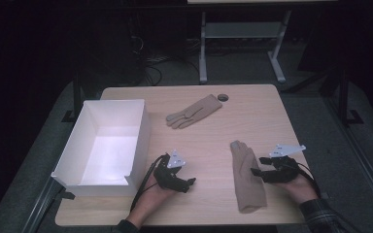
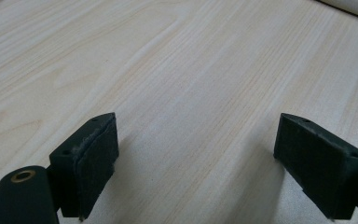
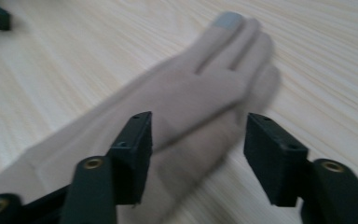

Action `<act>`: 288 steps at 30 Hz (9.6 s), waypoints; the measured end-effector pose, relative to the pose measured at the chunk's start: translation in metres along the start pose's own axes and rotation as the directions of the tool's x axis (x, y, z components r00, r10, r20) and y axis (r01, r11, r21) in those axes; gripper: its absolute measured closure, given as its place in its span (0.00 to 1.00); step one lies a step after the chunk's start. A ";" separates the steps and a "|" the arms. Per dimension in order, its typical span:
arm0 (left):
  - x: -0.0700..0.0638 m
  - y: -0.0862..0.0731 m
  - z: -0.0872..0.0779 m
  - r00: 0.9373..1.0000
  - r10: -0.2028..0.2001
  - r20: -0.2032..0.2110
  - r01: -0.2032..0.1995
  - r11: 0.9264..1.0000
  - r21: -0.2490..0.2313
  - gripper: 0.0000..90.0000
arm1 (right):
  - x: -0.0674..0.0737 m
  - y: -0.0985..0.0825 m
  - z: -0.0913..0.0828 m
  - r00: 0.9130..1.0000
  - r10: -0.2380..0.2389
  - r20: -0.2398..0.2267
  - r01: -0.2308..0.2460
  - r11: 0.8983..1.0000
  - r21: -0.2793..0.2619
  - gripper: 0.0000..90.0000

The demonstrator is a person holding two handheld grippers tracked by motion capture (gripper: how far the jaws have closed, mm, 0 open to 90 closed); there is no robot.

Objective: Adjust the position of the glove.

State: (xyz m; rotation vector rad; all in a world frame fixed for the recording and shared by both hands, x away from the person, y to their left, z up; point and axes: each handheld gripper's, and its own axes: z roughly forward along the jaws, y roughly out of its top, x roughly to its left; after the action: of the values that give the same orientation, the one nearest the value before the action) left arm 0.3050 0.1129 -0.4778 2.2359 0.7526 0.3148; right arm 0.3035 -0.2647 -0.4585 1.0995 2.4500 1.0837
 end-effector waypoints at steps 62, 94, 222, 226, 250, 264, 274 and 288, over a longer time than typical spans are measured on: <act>0.114 0.099 0.054 0.967 -0.109 -0.230 0.110 0.994 -0.006 1.00 | -0.031 -0.029 0.001 0.990 0.067 0.123 -0.065 0.998 -0.017 0.15; 0.114 0.081 0.063 0.966 -0.148 -0.211 0.162 0.986 0.048 1.00 | -0.031 -0.029 0.001 0.991 0.065 0.121 -0.064 0.998 -0.015 0.15; 0.049 0.060 0.004 0.973 -0.115 -0.200 0.134 0.987 0.083 1.00 | -0.031 -0.028 0.002 0.992 0.059 0.108 -0.058 0.998 -0.017 0.15; 0.055 0.055 0.013 0.971 -0.133 -0.199 0.157 0.982 0.109 1.00 | -0.031 -0.028 0.003 0.993 0.057 0.106 -0.055 0.998 -0.018 0.15; 0.051 0.097 0.074 0.993 -0.073 -0.094 0.083 0.991 0.105 1.00 | -0.031 -0.028 0.003 0.994 0.048 0.101 -0.047 0.999 -0.014 0.15; 0.003 0.116 0.061 0.996 -0.028 0.084 0.027 1.000 0.013 1.00 | -0.031 -0.027 0.003 0.994 0.045 0.098 -0.044 0.999 -0.014 0.15; -0.028 0.088 0.054 0.986 0.040 0.164 -0.053 0.996 0.076 1.00 | -0.031 -0.027 0.003 0.994 0.045 0.097 -0.044 0.999 -0.014 0.15; -0.031 0.056 0.028 0.979 0.088 0.181 -0.114 0.984 0.136 1.00 | -0.031 -0.026 0.004 0.994 0.048 0.098 -0.047 0.999 -0.014 0.15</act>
State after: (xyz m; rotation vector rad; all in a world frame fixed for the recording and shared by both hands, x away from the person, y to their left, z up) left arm 0.3157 0.0469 -0.4567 2.4082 0.5857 0.1126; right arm 0.3121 -0.2964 -0.4823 1.1841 2.3501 1.0298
